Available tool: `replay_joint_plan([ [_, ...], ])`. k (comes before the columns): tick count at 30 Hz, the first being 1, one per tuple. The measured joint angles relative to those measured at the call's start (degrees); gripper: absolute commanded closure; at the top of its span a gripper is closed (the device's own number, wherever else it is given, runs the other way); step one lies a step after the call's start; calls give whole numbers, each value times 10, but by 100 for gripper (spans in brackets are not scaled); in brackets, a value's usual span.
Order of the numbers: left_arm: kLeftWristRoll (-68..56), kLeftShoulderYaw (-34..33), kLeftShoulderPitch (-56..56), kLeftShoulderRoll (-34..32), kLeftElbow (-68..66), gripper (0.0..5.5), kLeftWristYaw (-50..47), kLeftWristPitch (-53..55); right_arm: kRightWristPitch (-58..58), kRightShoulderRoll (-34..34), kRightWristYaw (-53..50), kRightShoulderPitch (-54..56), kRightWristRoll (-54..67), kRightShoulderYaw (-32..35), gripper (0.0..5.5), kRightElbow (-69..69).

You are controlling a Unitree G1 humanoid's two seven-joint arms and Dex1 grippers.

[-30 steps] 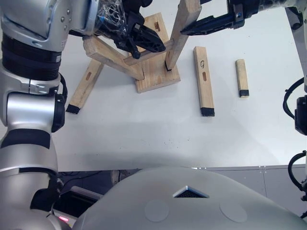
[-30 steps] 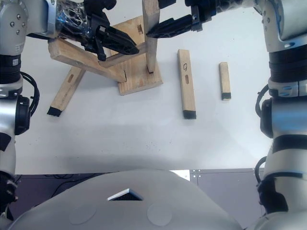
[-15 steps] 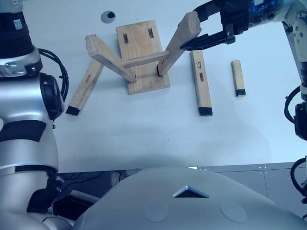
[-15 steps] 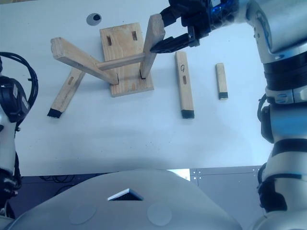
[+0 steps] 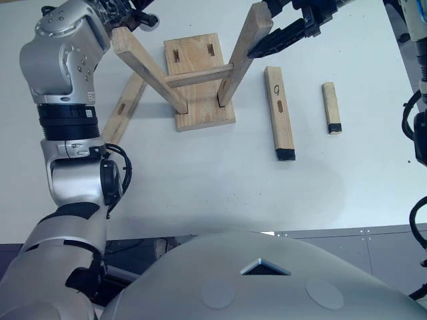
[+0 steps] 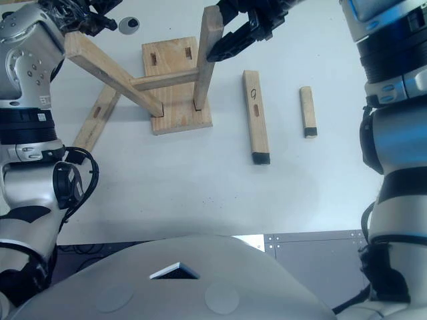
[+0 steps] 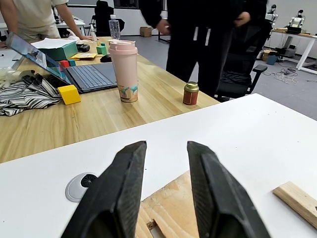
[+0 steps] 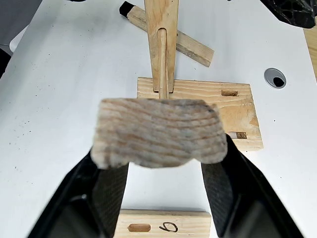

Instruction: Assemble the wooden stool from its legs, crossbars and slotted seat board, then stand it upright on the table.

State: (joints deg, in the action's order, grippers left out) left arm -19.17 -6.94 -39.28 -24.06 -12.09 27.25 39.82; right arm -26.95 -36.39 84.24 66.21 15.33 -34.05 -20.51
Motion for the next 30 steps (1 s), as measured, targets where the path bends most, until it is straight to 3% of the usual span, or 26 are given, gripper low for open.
replay_joint_plan([
  [1,0,-5,4,0,0,404,-3,0,0,0,-7,-4,3,2,311,6],
  [6,-1,-39,20,-4,-2,404,-10,-4,-37,64,-57,-85,29,20,243,28],
  [9,0,-45,25,-9,-9,404,-9,-16,-55,85,-65,-101,29,26,243,54],
  [15,1,-49,45,-27,-8,404,-3,-16,-59,47,-51,-144,39,58,243,125],
  [19,-4,-84,76,-63,11,404,5,-14,-187,46,-54,-226,177,177,243,155],
  [21,-9,-92,88,-77,13,404,11,-13,-238,55,-79,-223,269,274,243,156],
  [24,-12,-87,166,-119,63,431,59,6,-261,89,-169,-192,376,435,291,105],
  [26,-12,-78,222,-156,97,469,96,17,-240,93,-240,-193,385,493,331,83],
  [28,-12,-73,260,-195,126,501,127,36,-182,117,-310,-220,334,492,366,81],
  [30,-15,-64,284,-229,155,522,160,57,-115,139,-372,-260,234,427,391,83],
])
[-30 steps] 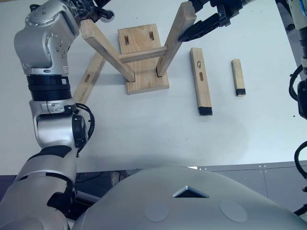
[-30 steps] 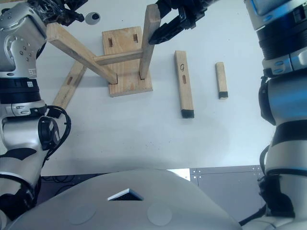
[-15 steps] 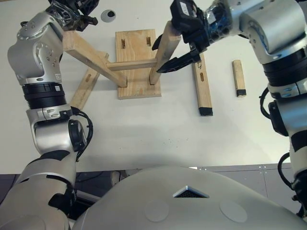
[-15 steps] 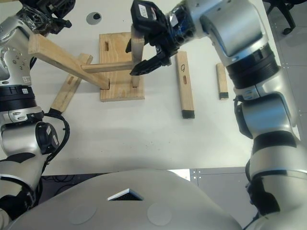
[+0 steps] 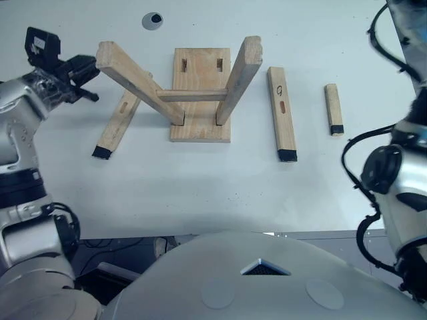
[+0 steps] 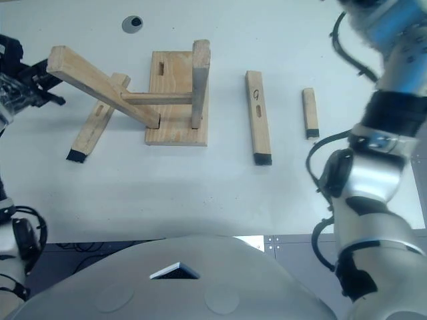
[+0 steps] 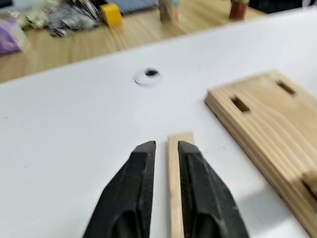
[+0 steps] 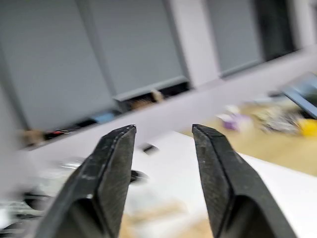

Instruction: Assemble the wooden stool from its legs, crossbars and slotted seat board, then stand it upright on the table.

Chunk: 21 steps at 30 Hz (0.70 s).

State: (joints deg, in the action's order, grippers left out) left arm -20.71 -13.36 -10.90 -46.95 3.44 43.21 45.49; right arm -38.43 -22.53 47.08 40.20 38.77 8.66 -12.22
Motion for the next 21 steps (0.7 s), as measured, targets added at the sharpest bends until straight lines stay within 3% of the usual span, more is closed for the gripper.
replay_joint_plan([
  [5,-51,48,123,-111,133,550,160,36,171,46,-74,-105,-249,-229,480,14],
  [7,-57,59,156,-141,172,550,193,35,199,64,-86,-121,-297,-273,507,8],
  [14,-117,75,115,-96,208,550,168,68,211,67,-98,-129,-371,-333,515,5],
  [17,-67,103,76,-63,128,550,106,50,190,75,-84,-129,-394,-366,515,31],
  [21,-32,127,61,-60,79,550,98,10,145,94,-63,-127,-411,-411,515,92],
])
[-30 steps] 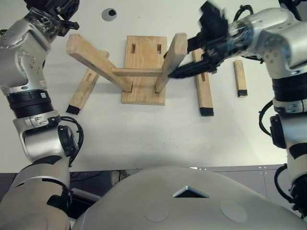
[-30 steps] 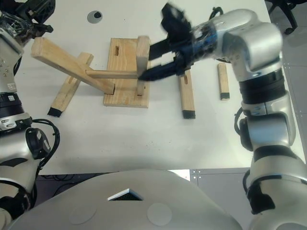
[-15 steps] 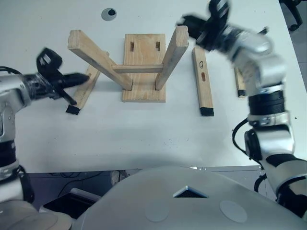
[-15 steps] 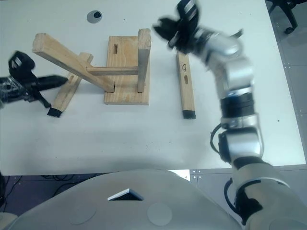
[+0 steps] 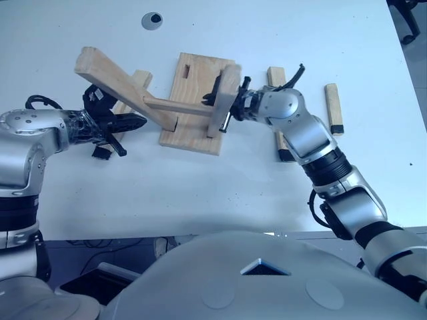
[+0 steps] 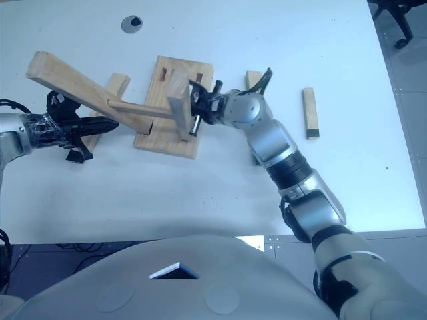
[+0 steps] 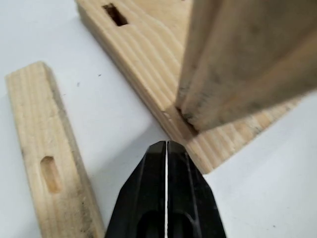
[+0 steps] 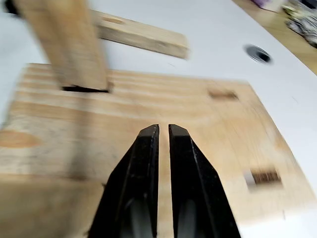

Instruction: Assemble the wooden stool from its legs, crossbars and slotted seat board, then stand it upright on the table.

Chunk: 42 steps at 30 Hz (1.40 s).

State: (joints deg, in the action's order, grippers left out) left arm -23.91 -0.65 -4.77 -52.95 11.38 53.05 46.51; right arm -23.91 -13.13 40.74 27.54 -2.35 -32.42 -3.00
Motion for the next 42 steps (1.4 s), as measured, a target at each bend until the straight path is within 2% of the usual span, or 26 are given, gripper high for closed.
replay_joint_plan([
  [5,38,24,-46,23,-71,550,-15,-46,-35,19,6,13,-21,-37,515,31],
  [11,79,51,-131,70,-170,550,-27,-96,-56,34,18,20,-21,-37,515,44],
  [15,85,46,-138,74,-176,550,-18,-106,-45,30,13,28,-21,-12,515,21],
  [21,47,-2,12,-64,-54,550,101,-67,60,-15,-65,103,-36,108,515,-181],
  [27,-17,-9,45,-64,42,550,120,-6,176,8,-73,180,-52,119,515,-482],
  [30,-20,-5,37,-51,44,550,104,-1,218,31,-68,202,-69,119,515,-574],
  [37,24,39,-38,-30,-74,550,93,-34,278,30,21,232,-91,114,515,-631],
  [42,71,88,-124,4,-177,550,107,-93,286,-13,141,205,-108,83,515,-538],
])
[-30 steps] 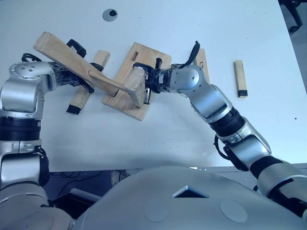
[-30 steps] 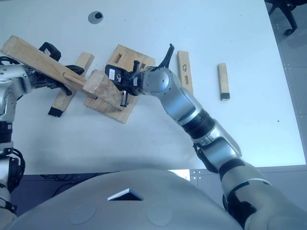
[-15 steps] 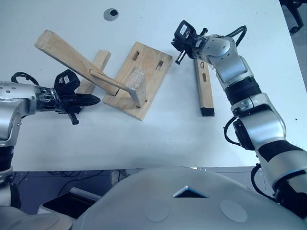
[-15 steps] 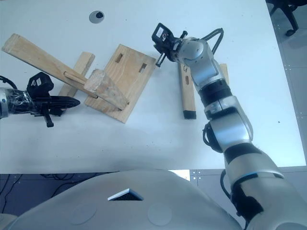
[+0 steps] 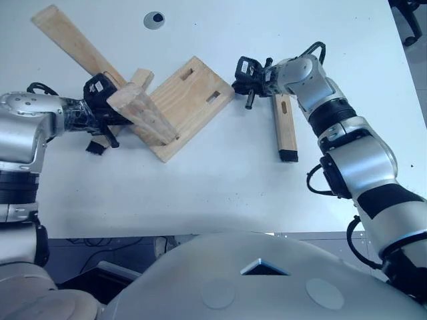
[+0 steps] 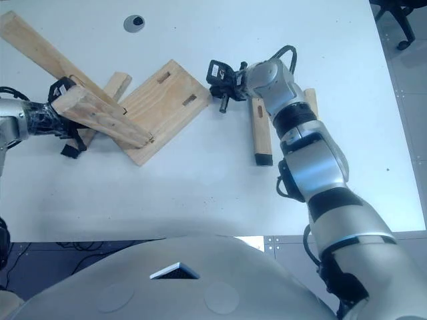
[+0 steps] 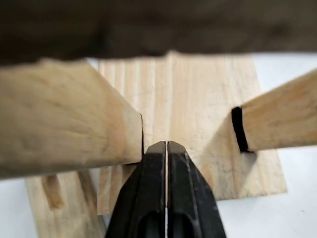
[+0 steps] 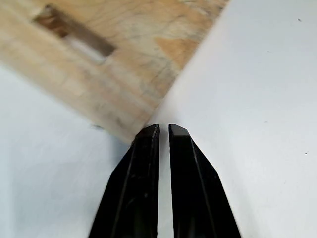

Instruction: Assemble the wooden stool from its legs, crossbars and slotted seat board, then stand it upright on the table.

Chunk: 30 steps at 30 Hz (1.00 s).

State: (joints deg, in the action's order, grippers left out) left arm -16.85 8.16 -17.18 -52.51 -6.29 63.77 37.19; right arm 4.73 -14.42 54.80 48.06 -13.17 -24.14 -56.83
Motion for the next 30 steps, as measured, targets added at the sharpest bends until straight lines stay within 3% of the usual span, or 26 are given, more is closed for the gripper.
replay_joint_plan([
  [10,46,28,-113,74,-155,550,11,-52,-185,-90,196,-152,48,-14,515,404],
  [13,66,36,-134,89,-187,550,18,-68,-232,-95,219,-180,81,-15,515,486],
  [16,64,44,-162,150,-211,550,18,-94,-274,-52,226,-164,163,6,515,535],
  [21,37,-11,-154,115,-209,550,45,-98,-342,-64,219,-114,269,116,515,507],
  [24,14,-53,-132,66,-158,550,60,-77,-268,-37,95,-47,231,144,515,373],
  [30,-17,-73,59,-21,48,550,93,5,-27,5,-80,-1,30,22,515,66],
])
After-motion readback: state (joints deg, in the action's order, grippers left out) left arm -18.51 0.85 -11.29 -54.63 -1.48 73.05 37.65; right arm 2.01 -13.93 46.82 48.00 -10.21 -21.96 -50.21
